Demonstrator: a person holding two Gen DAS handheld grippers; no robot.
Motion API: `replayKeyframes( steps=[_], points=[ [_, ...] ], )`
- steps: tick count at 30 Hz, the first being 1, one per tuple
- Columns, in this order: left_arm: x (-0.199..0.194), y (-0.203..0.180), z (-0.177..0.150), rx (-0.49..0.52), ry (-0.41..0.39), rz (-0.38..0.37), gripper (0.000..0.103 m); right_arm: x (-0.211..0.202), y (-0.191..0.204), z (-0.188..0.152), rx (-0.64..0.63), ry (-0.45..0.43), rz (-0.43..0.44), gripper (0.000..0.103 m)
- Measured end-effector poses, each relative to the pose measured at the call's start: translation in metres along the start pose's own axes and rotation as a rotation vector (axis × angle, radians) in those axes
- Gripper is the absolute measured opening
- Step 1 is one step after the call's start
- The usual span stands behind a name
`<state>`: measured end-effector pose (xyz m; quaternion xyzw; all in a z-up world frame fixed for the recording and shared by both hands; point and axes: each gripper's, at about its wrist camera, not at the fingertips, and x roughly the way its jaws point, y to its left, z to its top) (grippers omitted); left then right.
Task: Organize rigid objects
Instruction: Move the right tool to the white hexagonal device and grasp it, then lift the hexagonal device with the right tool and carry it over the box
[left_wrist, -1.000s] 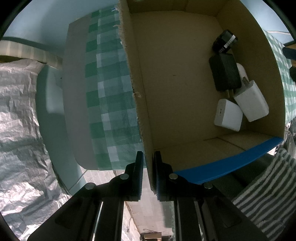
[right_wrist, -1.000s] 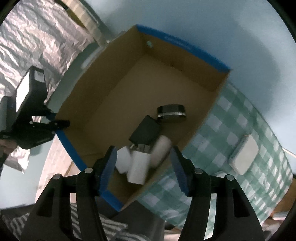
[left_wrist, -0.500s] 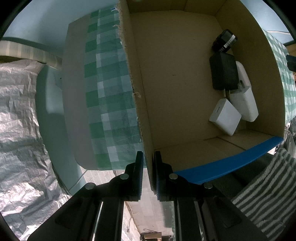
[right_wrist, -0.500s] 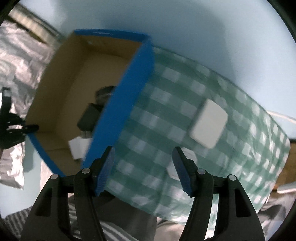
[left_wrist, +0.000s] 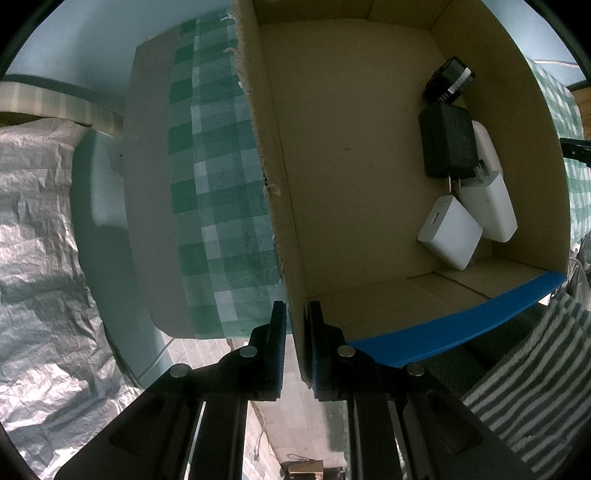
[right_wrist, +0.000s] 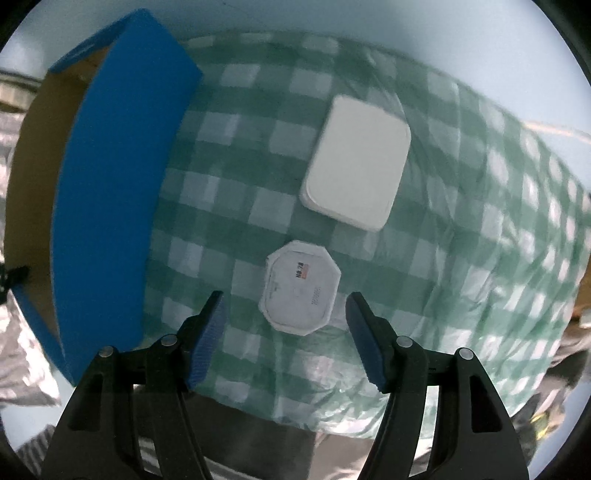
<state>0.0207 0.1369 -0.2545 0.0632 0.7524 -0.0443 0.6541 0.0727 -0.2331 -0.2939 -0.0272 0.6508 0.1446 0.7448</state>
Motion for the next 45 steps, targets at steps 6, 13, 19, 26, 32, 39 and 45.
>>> replayKeyframes(
  steps=[6,13,19,26,32,39,45],
  points=[
    [-0.001,0.0,-0.001,-0.001,0.001,-0.002,0.011,0.018,-0.011,0.002,0.058,0.022,0.005,0.067],
    [0.0,0.0,-0.003,-0.002,0.005,-0.003,0.011,0.034,-0.013,0.008,0.075,0.049,-0.001,0.067],
    [0.001,0.003,-0.003,0.0,0.009,-0.012,0.011,0.044,-0.007,0.013,0.072,0.055,-0.015,0.066],
    [0.003,0.002,-0.003,0.005,0.011,-0.011,0.011,0.053,0.006,0.017,0.06,0.06,-0.054,0.056],
    [0.005,0.002,-0.002,0.008,0.017,-0.013,0.011,0.045,0.005,0.013,0.035,0.047,-0.028,0.053],
    [0.004,0.001,-0.001,0.009,0.019,-0.012,0.011,0.022,0.009,0.002,-0.04,0.011,-0.037,0.053],
    [0.004,-0.002,0.0,0.013,0.022,-0.008,0.011,-0.004,0.023,0.001,-0.087,-0.023,-0.029,0.053]
  ],
)
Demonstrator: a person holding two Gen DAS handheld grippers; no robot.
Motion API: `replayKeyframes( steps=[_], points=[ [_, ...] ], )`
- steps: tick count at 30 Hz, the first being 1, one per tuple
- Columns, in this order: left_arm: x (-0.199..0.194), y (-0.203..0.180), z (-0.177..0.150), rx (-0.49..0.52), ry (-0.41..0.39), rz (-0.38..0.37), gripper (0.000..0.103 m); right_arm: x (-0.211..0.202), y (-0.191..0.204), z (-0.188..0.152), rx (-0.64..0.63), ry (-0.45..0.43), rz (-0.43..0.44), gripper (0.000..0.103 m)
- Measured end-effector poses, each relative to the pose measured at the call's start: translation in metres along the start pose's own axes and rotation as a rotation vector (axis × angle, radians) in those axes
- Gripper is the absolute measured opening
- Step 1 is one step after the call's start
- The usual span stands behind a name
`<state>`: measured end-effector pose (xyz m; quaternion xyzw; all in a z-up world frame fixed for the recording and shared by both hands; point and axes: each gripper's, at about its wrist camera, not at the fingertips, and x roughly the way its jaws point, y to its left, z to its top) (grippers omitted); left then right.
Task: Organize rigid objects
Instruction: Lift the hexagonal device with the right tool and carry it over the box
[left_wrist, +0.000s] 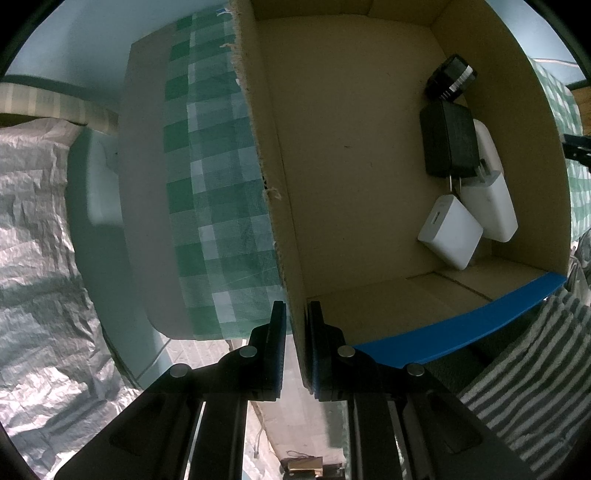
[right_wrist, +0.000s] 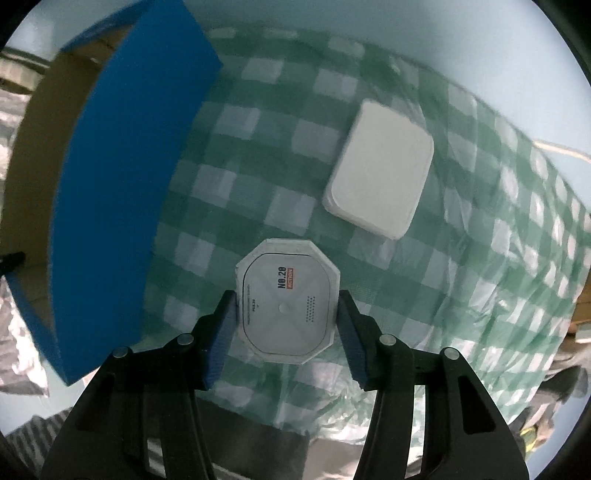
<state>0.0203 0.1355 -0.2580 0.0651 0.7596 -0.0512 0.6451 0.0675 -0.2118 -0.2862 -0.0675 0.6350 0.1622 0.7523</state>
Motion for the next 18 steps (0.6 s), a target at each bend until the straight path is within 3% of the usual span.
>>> replayKeyframes(
  steps=[18],
  points=[
    [-0.002,0.001,0.0,-0.005,-0.002,-0.004,0.011,-0.076,0.074,0.027,-0.19,-0.118,0.078,0.053]
  ],
)
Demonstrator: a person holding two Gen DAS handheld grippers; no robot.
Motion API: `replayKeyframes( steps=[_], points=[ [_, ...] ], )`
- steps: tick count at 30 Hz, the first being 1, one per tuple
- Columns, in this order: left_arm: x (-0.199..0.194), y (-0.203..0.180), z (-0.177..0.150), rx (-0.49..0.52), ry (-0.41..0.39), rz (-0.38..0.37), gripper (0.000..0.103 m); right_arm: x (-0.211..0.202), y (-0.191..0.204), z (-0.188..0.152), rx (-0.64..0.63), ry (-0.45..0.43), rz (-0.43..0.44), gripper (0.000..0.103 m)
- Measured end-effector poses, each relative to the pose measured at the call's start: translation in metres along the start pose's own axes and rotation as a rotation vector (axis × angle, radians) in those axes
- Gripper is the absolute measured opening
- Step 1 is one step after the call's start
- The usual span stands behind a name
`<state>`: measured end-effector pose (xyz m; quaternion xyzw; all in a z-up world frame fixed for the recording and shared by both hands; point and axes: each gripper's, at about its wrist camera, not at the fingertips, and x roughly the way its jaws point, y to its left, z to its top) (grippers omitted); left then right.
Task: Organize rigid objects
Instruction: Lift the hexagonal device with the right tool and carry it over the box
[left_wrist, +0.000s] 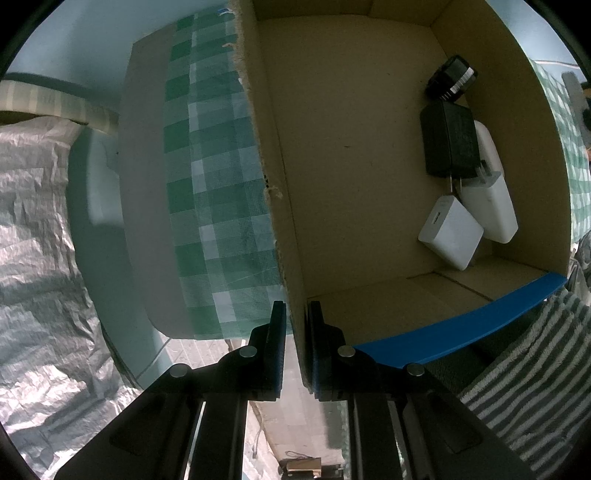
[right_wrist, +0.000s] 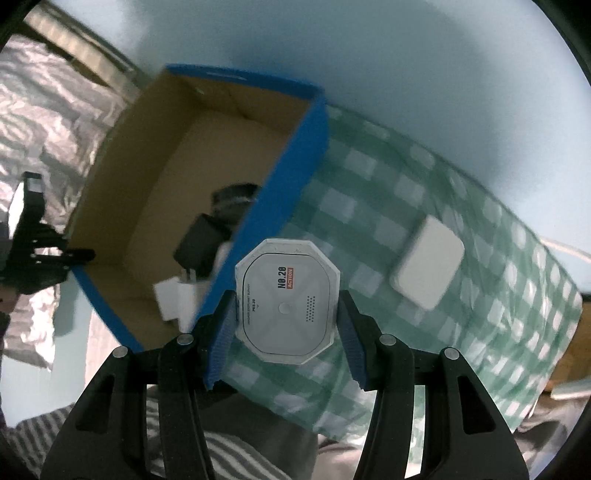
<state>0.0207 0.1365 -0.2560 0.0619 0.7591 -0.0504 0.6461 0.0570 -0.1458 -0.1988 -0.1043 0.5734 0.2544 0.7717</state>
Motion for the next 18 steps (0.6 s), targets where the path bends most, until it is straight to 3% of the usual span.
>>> replayKeyframes(
  steps=[8,18],
  points=[
    [0.0,0.0,-0.001,0.0,-0.001,-0.001,0.011,0.005,0.039,0.027,-0.09,-0.017,0.029,0.053],
    [0.0,0.0,-0.001,-0.002,-0.002,-0.004,0.011,0.042,0.083,0.045,-0.177,0.049,0.018,0.053]
  ],
)
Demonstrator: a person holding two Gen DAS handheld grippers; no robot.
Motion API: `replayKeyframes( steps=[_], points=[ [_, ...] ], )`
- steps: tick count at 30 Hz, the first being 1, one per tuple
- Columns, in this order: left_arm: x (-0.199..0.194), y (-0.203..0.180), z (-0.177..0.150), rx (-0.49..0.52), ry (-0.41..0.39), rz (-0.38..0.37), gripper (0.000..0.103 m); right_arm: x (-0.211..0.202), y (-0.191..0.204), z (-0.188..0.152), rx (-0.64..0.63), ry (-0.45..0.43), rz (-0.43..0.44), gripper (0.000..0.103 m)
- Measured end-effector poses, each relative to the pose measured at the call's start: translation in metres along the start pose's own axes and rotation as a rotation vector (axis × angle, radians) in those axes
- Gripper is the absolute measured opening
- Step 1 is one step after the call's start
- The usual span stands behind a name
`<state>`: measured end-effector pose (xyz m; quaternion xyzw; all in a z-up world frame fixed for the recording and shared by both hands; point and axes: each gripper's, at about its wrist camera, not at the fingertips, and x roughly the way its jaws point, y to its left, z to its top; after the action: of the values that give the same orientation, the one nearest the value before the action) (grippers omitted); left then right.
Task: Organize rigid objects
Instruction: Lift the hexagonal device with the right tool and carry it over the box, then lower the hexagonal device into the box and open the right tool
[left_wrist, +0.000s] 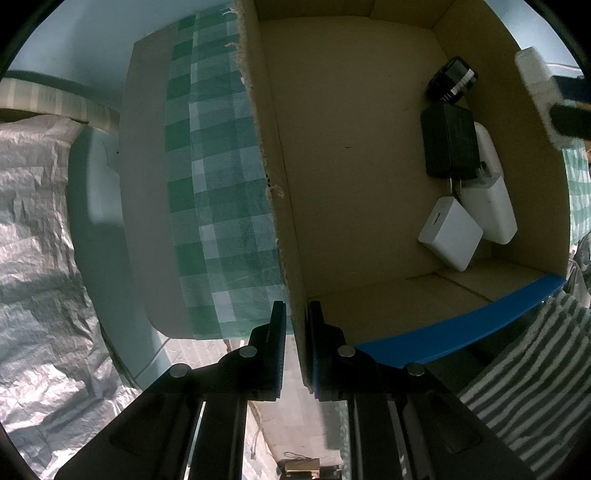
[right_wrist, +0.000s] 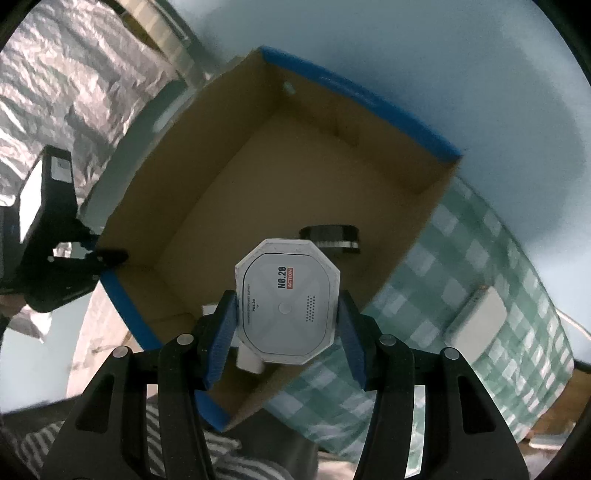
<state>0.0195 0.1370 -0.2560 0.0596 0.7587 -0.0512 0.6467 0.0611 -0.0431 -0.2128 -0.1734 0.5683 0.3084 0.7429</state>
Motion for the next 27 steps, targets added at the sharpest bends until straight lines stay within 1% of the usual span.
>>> replayKeyframes(
  steps=[7,15,19,22,27],
  points=[
    [0.0,0.0,0.0,0.0,-0.002,-0.006,0.011,0.023,0.01,-0.001,-0.007,0.033,0.008,0.053],
    [0.001,-0.002,0.001,0.003,-0.001,-0.001,0.012,0.045,0.007,-0.005,0.001,0.067,-0.008,0.053],
    [0.001,-0.002,0.001,0.0,-0.003,-0.002,0.012,0.048,0.008,-0.004,0.005,0.053,0.002,0.053],
    [0.0,-0.002,0.001,0.0,-0.003,0.0,0.012,0.049,0.01,-0.003,-0.007,0.054,-0.017,0.052],
    [0.0,-0.003,0.0,0.001,-0.003,0.002,0.013,0.049,0.01,-0.003,-0.011,0.043,-0.021,0.053]
  ],
)
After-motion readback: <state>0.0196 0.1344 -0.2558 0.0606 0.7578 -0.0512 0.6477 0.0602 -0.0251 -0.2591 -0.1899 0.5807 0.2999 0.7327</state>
